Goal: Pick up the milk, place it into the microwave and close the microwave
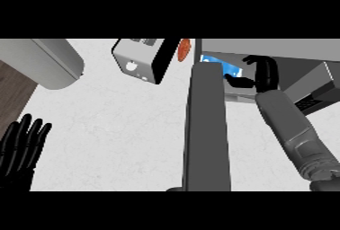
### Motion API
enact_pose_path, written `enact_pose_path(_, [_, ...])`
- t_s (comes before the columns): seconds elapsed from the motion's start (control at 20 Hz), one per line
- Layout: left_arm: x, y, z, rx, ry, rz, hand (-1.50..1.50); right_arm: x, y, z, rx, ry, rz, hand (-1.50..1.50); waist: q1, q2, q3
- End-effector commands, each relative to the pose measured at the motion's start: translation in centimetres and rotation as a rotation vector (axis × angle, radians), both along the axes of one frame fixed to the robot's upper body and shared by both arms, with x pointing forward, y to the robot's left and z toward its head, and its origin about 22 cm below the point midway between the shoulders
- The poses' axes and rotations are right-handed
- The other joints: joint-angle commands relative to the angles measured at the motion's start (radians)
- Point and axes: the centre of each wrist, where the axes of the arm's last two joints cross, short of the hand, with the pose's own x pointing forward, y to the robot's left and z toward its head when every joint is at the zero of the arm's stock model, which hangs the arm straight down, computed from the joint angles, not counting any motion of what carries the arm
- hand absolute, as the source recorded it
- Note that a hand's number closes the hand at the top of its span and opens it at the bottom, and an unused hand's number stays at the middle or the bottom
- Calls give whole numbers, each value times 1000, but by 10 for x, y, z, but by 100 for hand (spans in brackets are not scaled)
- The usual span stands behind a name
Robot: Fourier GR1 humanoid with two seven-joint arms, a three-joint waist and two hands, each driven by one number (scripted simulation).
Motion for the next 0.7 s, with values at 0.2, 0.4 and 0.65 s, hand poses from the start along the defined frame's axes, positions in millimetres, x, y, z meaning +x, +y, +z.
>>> enact_pose_path(0.2, [0,-5,9,27,-5,-17,-150,6,19,6,-63,73,93,-150,14,4,2])
enact_pose_path(0.4, [9,-8,4,31,2,-4,-150,10,27,11,-11,83,111,-150,-5,1,1])
enact_pose_path(0.65, [3,-12,-7,40,7,-9,-150,8,36,7,20,55,72,-150,-11,-3,0])
